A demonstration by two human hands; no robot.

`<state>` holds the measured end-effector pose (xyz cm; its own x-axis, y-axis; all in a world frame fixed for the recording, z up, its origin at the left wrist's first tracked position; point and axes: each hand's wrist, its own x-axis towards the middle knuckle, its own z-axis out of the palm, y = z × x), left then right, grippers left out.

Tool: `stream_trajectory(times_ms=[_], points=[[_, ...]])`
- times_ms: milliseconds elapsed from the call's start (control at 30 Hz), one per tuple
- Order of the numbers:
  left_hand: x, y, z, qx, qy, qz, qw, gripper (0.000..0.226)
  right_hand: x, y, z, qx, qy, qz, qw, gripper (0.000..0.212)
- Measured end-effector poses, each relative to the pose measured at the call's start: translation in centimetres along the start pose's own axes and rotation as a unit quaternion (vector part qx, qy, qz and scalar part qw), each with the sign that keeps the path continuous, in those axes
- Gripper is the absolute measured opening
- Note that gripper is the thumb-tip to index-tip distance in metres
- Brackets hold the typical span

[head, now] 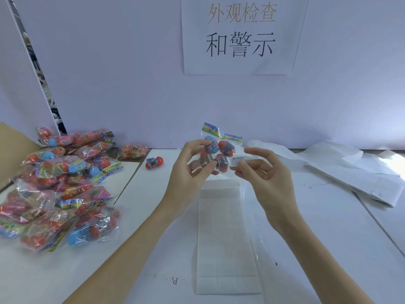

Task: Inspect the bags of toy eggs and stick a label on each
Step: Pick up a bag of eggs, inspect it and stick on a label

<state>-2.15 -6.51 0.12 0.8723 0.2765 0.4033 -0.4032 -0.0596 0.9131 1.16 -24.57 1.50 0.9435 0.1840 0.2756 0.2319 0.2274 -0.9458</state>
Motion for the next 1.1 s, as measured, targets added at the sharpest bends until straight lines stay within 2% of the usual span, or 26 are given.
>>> stream_trajectory(times_ms=[167,333,533,633,767,867,1100], points=[[0.0,-0.1,0.1,-0.023,0.004,-0.006,1.0,0.041,0.2,0.2,-0.2,-0.027,0.042,-0.012,0.999,0.021],[0.1,-0.7,0.0,-0.009,0.021,-0.025,0.999,0.028,0.1,0.5,0.0,-0.021,0.023,-0.018,0.999,0.021],[0.1,-1.1,-0.2,0.008,0.0,-0.04,0.999,0.024,0.1,0.5,0.0,0.114,0.011,0.048,0.992,0.025],[-0.1,-1.2,0.0,0.043,-0.041,-0.044,0.997,0.016,0.1,0.4,-0.1,0.174,-0.004,0.066,0.982,0.028],[-0.2,-0.9,0.2,0.085,-0.087,-0.012,0.992,0.032,0.1,0.5,0.1,0.146,-0.008,0.039,0.988,0.026],[-0.2,-0.8,0.1,0.109,-0.079,-0.01,0.991,0.028,0.2,0.6,0.0,0.122,0.0,0.021,0.992,0.023],[-0.3,-0.8,0.1,0.111,-0.085,-0.032,0.99,0.022,0.3,0.6,-0.2,0.126,-0.003,0.035,0.991,0.023]])
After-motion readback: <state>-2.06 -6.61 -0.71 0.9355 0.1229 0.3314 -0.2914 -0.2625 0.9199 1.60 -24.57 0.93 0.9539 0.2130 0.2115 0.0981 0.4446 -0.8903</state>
